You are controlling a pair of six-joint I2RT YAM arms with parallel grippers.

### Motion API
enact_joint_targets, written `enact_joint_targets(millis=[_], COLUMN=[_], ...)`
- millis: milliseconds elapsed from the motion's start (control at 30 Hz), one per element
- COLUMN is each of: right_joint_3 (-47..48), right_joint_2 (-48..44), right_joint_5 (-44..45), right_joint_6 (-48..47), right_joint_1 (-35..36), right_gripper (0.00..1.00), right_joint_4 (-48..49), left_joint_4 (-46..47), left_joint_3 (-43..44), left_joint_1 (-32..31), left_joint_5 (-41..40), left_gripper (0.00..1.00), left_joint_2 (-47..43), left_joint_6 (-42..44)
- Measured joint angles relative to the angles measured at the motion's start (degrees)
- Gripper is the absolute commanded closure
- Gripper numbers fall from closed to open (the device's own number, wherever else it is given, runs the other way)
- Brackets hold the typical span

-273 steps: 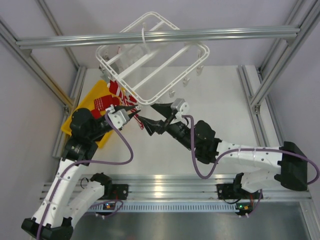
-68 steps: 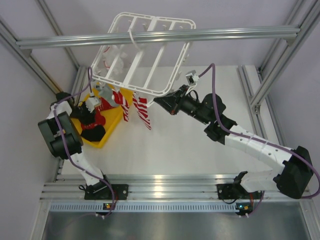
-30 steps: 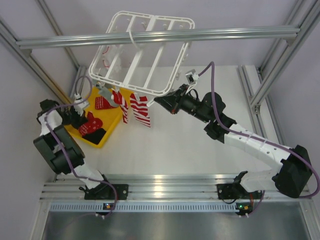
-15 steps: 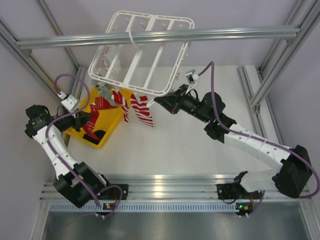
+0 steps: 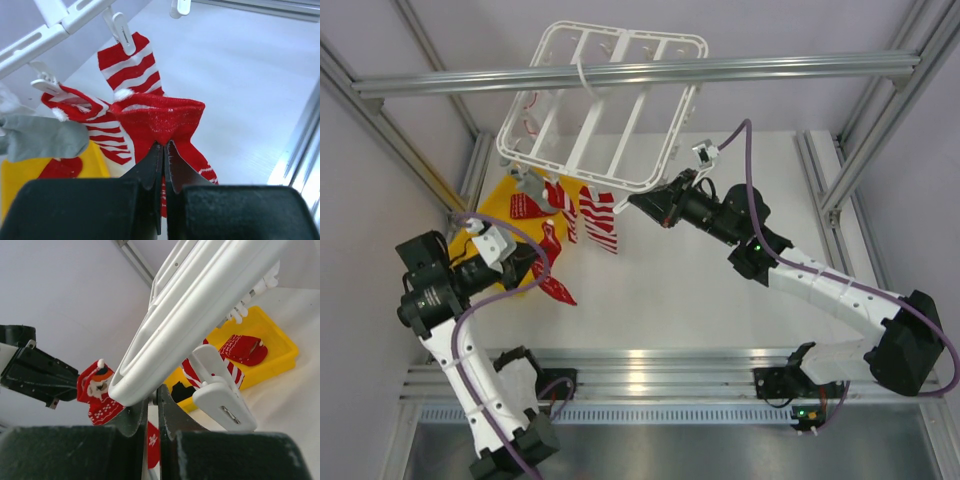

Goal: Clip the socks to the hanger
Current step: Clamp the sock onto the hanger.

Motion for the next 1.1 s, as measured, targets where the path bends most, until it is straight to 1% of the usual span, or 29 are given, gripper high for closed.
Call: enact_joint_targets(millis=[33, 100, 167, 267, 367, 467, 600, 733, 833, 933, 1100], right_joint_3=[0.0, 0.0, 0.1, 0.8, 1.2, 1.2, 1.7, 1.9, 1.9, 1.9, 1.9], right_joint_2=[0.0, 0.1, 0.2, 0.7, 0.9, 0.9, 0.9, 0.9, 0.9, 0.9, 1.0], right_joint_5=[0.0, 0.1, 0.1, 0.1, 0.1, 0.2, 0.2, 0.3, 0.3, 0.3, 0.3], right_joint_6=[0.2, 0.5, 0.8, 0.9, 0.9, 0.9, 1.2, 1.7, 2.0, 2.2, 2.4], right_joint_1=[0.0, 0.0, 0.0, 0.0, 0.0, 0.0, 0.0, 0.0, 0.0, 0.0, 0.0], right_gripper=[1.00, 1.00, 1.00, 1.00, 1.00, 1.00, 1.00, 1.00, 1.00, 1.00, 1.00], right_joint_4=[-0.1, -0.1, -0.2, -0.6, -1.0, -1.1, -1.9, -2.6, -2.6, -2.7, -2.7], left_joint_4=[2.2, 10.5, 19.6, 29.0, 35.5, 39.4, 44.4, 50.0, 53.2, 55.1, 55.6], left_joint_3=[-0.3, -1.0, -1.3, -1.3, -1.9, -4.3, -10.6, -15.2, -15.3, -15.3, -15.3], left_joint_1=[-0.7, -3.3, -9.4, -18.0, -24.4, -29.8, -36.6, -40.3, -42.8, -45.5, -49.3], left_joint_5=[-0.1, -1.8, -7.0, -13.5, -17.2, -19.6, -25.0, -31.4, -36.4, -41.1, -45.4], left_gripper=[1.00, 1.00, 1.00, 1.00, 1.00, 1.00, 1.00, 1.00, 1.00, 1.00, 1.00], left_joint_2=[0.3, 1.8, 4.6, 8.3, 9.2, 6.8, -0.4, -6.3, -5.8, -3.0, 0.6], left_joint_6=[-4.2, -15.3, -25.8, -36.5, -42.8, -45.1, -45.8, -44.3, -43.1, -42.1, -41.8])
